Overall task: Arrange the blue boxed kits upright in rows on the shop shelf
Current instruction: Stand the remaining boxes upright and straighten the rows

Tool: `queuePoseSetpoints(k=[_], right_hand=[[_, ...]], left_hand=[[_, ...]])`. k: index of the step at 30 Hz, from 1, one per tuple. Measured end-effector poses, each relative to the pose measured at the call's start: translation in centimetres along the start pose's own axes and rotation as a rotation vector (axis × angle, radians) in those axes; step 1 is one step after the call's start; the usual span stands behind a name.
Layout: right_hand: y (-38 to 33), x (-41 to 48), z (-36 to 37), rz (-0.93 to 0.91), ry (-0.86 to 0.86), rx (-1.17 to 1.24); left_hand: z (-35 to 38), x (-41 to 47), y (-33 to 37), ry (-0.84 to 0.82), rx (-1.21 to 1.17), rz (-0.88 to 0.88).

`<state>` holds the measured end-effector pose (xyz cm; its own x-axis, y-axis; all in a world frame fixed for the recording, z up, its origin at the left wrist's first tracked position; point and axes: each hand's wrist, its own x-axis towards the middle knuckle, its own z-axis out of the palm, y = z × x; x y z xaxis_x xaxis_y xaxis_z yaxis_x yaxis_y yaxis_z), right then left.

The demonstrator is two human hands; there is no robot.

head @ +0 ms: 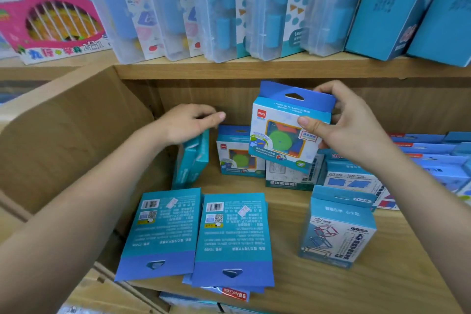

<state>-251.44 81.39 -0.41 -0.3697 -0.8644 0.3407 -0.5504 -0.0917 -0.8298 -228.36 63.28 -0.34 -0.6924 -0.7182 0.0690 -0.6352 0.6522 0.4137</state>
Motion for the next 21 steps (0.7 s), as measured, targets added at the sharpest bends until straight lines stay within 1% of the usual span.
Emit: queuePoseSetpoints(k=[2, 4, 7, 9, 11, 13, 15, 18, 21], right_hand=[[-0.5, 0.6, 1.5, -0.07, -0.044, -0.055], [-1.1, 1.4, 3.5, -0.107, -0.097, -0.09], [-1.6, 2.6, 6.6, -0.092, -0.194, -0.107], [-1.4, 3.5, 8.5, -0.116, -0.249, -0.198], [-0.9, 4.3, 9.9, -0.15, -0.287, -0.383], [0.0, 4.9, 10.8, -0.161, -0.327, -0.628], [0.9, 5.1, 11.0, -0.178, -0.363, -0.874], [1.3, 5.1, 10.8, -0.2, -0.377, -1.043], [0.6, 5.5, 11.1, -0.212, -0.4, -1.17]], left_hand=[[-1.1, -1.3, -1.0, 0.075, 0.224, -0.068], [-1.7, -2.4, -1.5, 0.094, 0.405, -0.104], [-2.3, -3.7, -1.5, 0.044, 0.515, -0.258], [-1.9, -4.1, -1.3, 0.028, 0.613, -0.3], [-0.8, -4.3, -1.5, -0.003, 0.627, -0.322], [0.1, -4.3, -1.7, -0.022, 0.581, -0.325], [0.4, -4.3, -2.0, -0.001, 0.523, -0.318], [0.3, -4.4, -2.0, 0.041, 0.415, -0.348], [0.3, -4.2, -2.0, 0.058, 0.4, -0.34]])
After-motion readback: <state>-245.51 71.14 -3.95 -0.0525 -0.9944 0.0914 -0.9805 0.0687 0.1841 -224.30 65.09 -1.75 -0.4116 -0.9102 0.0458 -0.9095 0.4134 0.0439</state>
